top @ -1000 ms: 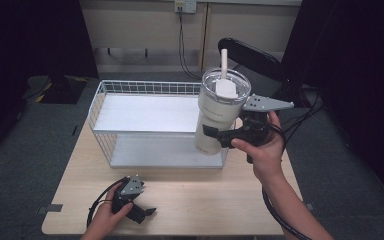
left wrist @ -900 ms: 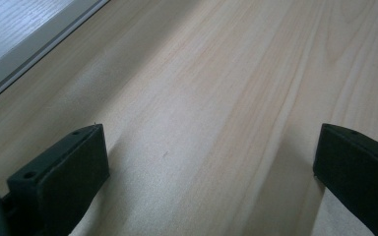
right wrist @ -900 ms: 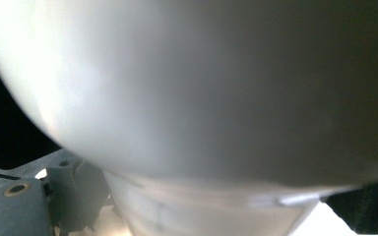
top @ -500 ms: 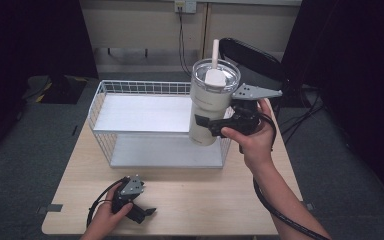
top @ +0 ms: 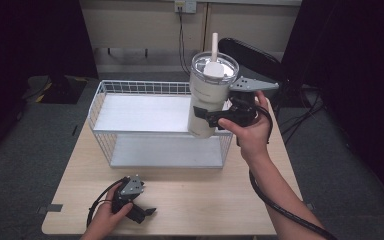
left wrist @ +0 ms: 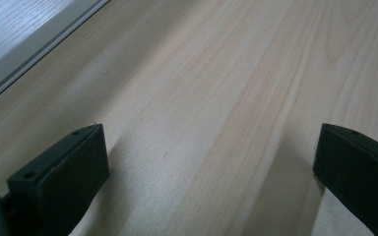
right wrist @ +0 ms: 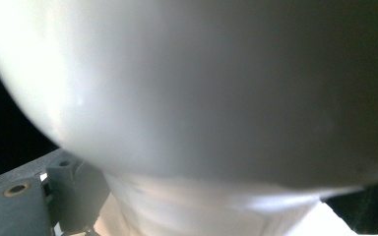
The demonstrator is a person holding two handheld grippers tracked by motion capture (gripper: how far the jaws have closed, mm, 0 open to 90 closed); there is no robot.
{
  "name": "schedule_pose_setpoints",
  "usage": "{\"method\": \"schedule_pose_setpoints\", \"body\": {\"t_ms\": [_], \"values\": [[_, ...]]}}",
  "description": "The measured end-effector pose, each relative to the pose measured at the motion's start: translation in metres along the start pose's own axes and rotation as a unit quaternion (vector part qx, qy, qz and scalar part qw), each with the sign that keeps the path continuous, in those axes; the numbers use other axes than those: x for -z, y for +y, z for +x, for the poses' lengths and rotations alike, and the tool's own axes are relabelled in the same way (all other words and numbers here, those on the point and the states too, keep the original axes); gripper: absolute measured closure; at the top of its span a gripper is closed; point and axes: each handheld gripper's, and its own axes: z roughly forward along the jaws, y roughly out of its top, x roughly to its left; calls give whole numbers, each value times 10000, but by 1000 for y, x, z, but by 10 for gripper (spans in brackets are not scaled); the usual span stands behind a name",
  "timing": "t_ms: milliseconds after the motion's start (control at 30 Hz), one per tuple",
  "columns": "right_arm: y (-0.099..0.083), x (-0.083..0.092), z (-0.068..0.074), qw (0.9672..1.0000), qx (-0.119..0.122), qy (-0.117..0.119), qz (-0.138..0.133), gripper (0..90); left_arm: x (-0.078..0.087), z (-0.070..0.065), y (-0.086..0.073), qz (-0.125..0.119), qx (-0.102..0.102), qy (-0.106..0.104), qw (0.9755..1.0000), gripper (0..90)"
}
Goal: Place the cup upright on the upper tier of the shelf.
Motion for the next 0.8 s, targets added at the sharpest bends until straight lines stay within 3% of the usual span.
{"method": "schedule_pose_setpoints", "body": {"t_ms": [800], "values": [[7, -26, -16, 9998, 34, -196, 62, 111, 0, 0, 0, -1, 3, -4, 10000, 0]]}}
